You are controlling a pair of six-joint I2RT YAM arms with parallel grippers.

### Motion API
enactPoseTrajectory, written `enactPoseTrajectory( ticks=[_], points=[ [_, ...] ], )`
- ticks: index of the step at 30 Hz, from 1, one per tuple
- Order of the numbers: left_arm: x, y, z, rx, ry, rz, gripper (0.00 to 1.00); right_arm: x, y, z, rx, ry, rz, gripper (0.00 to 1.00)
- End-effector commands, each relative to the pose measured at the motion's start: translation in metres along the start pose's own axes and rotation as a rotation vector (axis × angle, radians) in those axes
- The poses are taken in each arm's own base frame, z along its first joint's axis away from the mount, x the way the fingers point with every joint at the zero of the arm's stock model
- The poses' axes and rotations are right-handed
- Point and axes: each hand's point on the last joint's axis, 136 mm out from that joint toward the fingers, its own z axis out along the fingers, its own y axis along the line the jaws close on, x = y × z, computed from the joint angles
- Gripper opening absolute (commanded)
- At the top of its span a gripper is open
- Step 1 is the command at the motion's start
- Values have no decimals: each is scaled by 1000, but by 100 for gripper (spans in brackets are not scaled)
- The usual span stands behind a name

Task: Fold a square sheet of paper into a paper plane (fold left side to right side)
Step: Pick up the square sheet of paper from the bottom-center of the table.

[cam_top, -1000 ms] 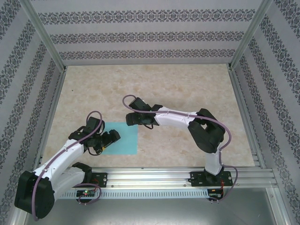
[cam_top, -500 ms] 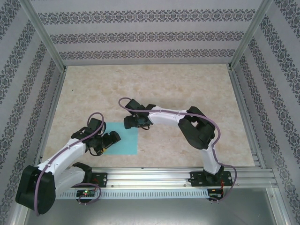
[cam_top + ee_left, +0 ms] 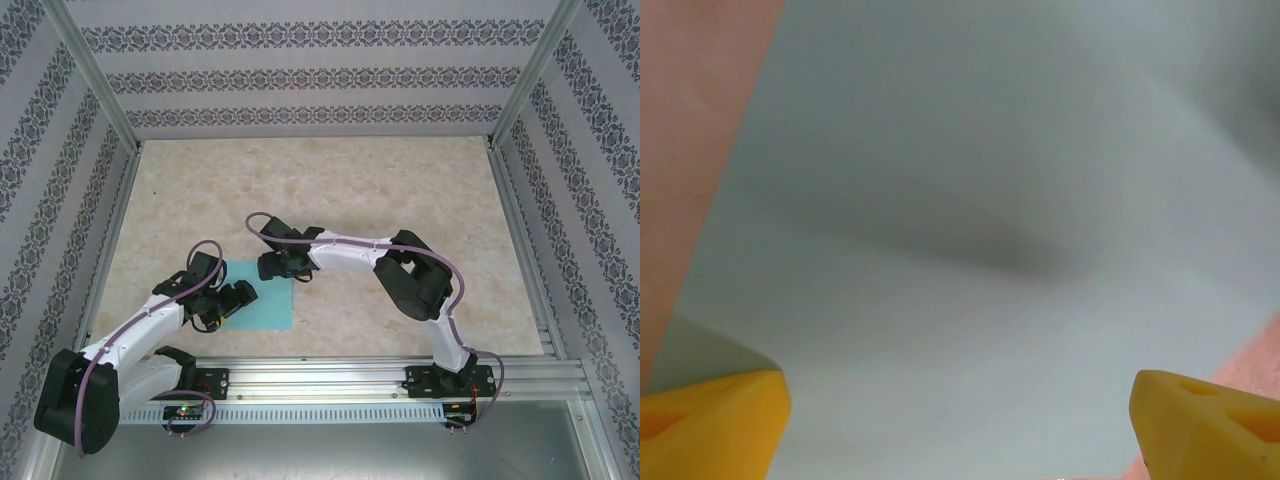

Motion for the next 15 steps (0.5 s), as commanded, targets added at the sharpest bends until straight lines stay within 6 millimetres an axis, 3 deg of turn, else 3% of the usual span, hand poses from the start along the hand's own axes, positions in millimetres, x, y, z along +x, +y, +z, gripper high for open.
enactPoseTrajectory(
  ticks=[1, 8, 15],
  points=[
    [-2, 10, 10, -19, -22, 5, 91, 32, 30, 10, -94, 105, -5, 74],
    [-2, 11, 11, -22, -26, 7, 91, 34, 34, 7, -115, 109, -7, 69],
    [-6, 4, 8, -7, -35, 18, 91, 28, 46, -2, -214, 102, 9, 47]
  ],
)
